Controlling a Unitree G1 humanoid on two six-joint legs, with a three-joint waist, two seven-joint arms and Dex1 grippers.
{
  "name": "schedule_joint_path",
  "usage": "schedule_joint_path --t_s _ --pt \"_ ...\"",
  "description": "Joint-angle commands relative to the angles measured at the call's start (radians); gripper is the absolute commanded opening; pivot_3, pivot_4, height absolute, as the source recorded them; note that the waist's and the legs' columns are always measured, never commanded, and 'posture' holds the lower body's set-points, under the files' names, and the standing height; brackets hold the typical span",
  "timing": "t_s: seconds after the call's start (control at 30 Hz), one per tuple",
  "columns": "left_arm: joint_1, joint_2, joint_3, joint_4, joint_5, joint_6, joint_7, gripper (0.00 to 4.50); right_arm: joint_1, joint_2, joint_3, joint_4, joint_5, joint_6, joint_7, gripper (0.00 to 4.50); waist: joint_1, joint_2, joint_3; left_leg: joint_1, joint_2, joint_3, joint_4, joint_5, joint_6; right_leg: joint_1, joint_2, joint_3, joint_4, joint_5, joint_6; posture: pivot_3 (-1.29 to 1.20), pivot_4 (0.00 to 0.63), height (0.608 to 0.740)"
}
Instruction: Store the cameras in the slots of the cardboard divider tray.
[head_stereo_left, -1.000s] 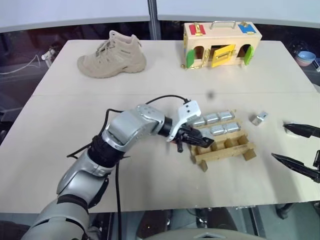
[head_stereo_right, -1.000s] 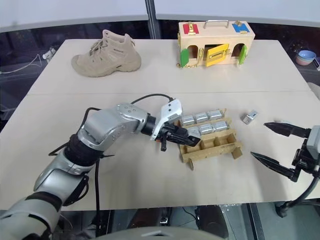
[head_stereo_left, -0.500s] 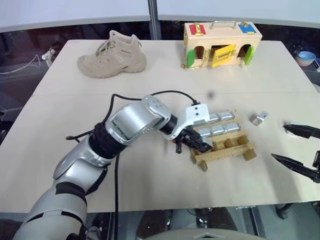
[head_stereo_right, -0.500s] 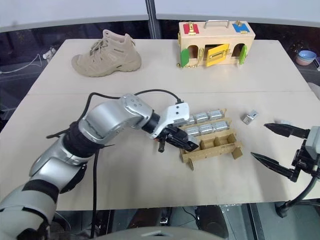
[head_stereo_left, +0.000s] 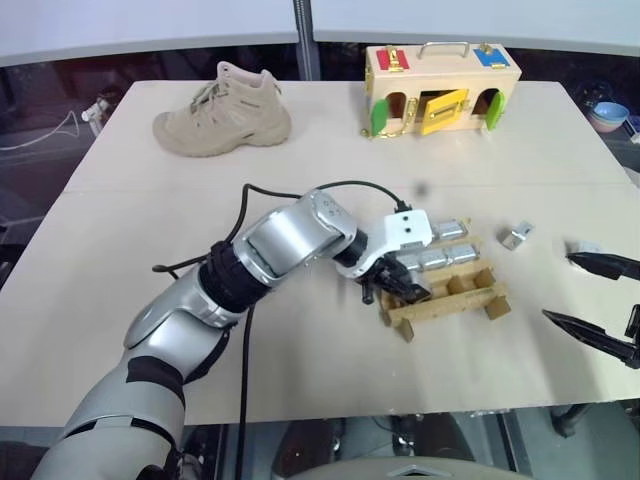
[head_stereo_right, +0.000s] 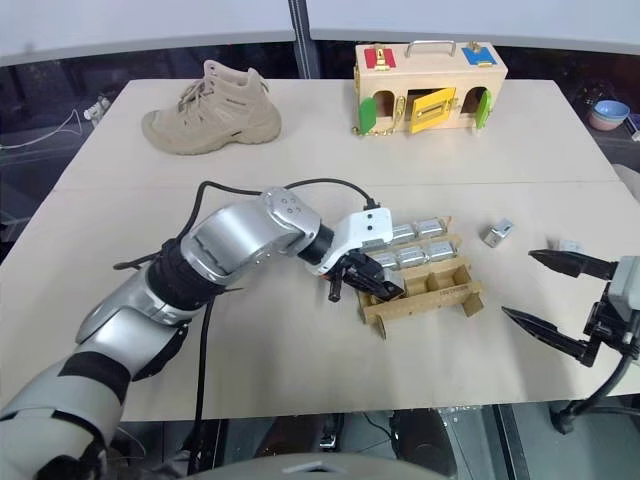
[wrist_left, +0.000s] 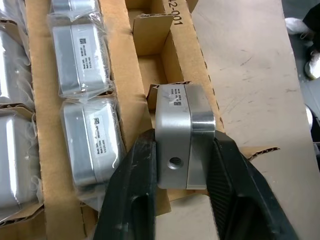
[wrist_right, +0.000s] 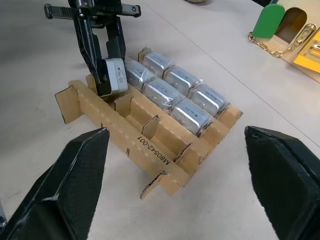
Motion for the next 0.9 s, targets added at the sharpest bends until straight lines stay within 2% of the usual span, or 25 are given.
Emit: schedule_joint_path --t_s 0.03,0.13,0.23,0.33,0.43,0.53,0.63,0.7,0.8,0.9 --pt "-0.026 0.005 0.035 -0.029 0.019 0.018 0.024 3.06 0.005 0.0 -0.023 -0.02 0.009 -0.019 -0.003 4.5 0.0 0.0 0.0 0.0 0.0 0.0 0.0 0.0 0.0 0.0 0.0 0.0 0.0 0.0 0.0 0.0 0.15 0.74" --pt "-0.04 0.008 0.095 -0.073 -0.019 0.074 0.025 4.45 0.01 0.0 -0.029 -0.02 0.013 -0.018 -0.002 4.5 0.004 0.0 0.0 0.0 0.0 0.0 0.001 0.0 0.0 0.0 0.0 0.0 0.0 0.0 0.0 0.0 0.15 0.74" --pt "-0.049 0.018 0.169 -0.11 -0.069 0.136 0.02 4.45 0.009 -0.003 -0.025 -0.014 0.015 -0.017 -0.002 4.5 0.002 0.0 0.0 0.0 0.0 0.0 0.002 0.0 0.0 0.0 0.0 0.0 0.001 0.0 0.0 0.0 0.15 0.74" --pt "-0.027 0.044 0.227 -0.136 -0.078 0.116 0.032 4.45 -0.004 -0.009 -0.016 0.0 0.015 -0.013 -0.003 4.5 -0.001 0.0 0.0 0.0 0.0 0.0 0.001 0.0 0.0 0.0 0.0 0.0 0.001 0.0 0.0 0.0 0.15 0.74" --pt "0.016 0.026 0.31 -0.148 -0.077 0.06 0.086 4.45 -0.031 -0.019 0.005 0.015 0.012 0.01 -0.026 4.5 -0.005 0.0 0.0 0.0 0.0 0.0 0.001 0.0 0.0 0.0 0.0 0.0 0.001 0.0 0.0 0.0 0.15 0.74" --pt "0.095 -0.027 0.441 -0.146 -0.093 -0.075 0.133 4.45 -0.083 -0.017 0.043 0.027 -0.021 0.032 -0.104 4.5 -0.004 0.0 0.0 0.0 0.0 0.0 0.001 0.0 0.0 0.0 0.0 0.0 0.0 0.0 0.0 0.0 0.15 0.74" --pt "0.232 -0.077 0.568 -0.163 -0.085 -0.329 0.16 4.45 -0.14 -0.029 0.123 0.027 -0.091 0.159 -0.275 4.5 -0.006 0.0 0.0 0.0 0.0 0.0 0.001 0.0 0.0 0.0 -0.001 0.001 0.001 0.0 0.0 0.0 0.15 0.74" --pt "0.308 -0.063 0.624 -0.169 -0.081 -0.391 0.17 4.45 -0.177 -0.051 0.173 0.015 -0.118 0.248 -0.352 4.5 -0.006 0.001 -0.001 0.0 0.001 0.001 0.0 0.0 -0.001 -0.001 -0.001 0.001 0.001 0.0 0.0 0.0 0.15 0.74" --pt "0.439 0.004 0.755 -0.2 -0.243 -0.357 0.058 4.45 -0.265 -0.095 0.273 0.028 -0.23 0.453 -0.547 4.5 -0.007 0.002 -0.001 0.0 0.001 0.001 0.0 0.001 -0.001 -0.002 -0.001 0.001 0.002 0.0 0.0 0.0 0.15 0.74" --pt "0.556 0.086 0.851 -0.236 -0.353 -0.351 -0.034 4.45 -0.398 -0.05 0.311 0.129 -0.242 0.604 -0.678 4.5 -0.006 0.001 -0.001 -0.001 0.001 0.001 0.0 0.001 -0.001 -0.003 -0.001 0.001 0.001 0.0 0.0 0.0 0.15 0.74"
